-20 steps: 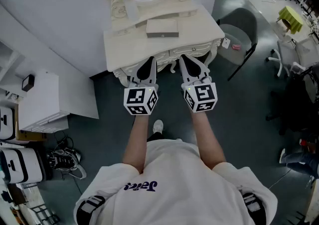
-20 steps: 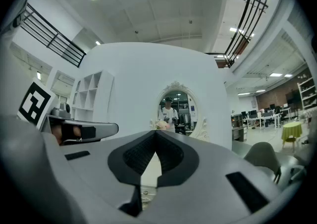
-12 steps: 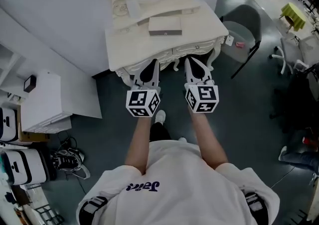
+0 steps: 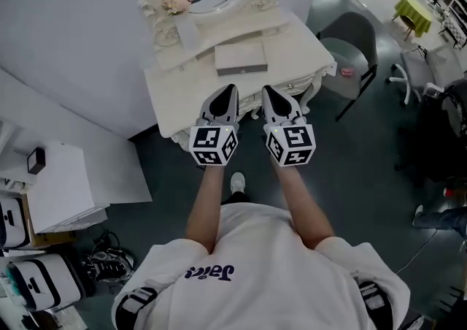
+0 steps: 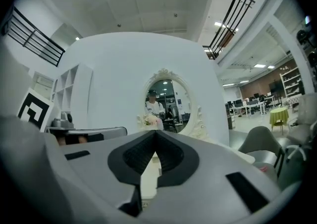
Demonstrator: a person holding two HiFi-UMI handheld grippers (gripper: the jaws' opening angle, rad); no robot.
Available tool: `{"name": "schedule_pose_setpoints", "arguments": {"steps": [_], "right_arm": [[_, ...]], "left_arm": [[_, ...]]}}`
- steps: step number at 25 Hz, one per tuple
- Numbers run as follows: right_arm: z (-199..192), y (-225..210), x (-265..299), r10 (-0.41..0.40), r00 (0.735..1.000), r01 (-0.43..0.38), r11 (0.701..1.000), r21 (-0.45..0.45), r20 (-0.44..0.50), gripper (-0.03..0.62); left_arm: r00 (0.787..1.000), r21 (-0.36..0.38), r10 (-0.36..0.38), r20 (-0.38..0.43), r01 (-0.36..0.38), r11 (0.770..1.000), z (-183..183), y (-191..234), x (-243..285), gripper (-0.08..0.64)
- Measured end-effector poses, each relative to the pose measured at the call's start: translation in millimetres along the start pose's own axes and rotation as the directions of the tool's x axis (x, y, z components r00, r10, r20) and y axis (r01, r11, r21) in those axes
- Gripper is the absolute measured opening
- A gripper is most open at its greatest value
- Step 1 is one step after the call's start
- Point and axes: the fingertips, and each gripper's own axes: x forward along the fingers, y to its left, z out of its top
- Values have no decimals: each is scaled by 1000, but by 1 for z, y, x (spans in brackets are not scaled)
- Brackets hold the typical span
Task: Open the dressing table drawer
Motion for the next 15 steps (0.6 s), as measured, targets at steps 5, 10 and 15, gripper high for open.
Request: {"name": "schedule_pose_setpoints", "arguments": {"steps": [5,10,15], "right_arm": [[-5,7,52,-49,999,49,999,-13,-5,9],[-29,16,92,-72,996,72,997,-13,-49,9],[-71,1,121,-97,984,97,995,-4,-152,9]], "left_arm": [[1000,1,-26,1,26,1000,-3,53,27,15],[999,16,-51,-19,51,999,-23,98,42,15],[996,-58,-55,-75,51,997,-57,121,65,15]]}}
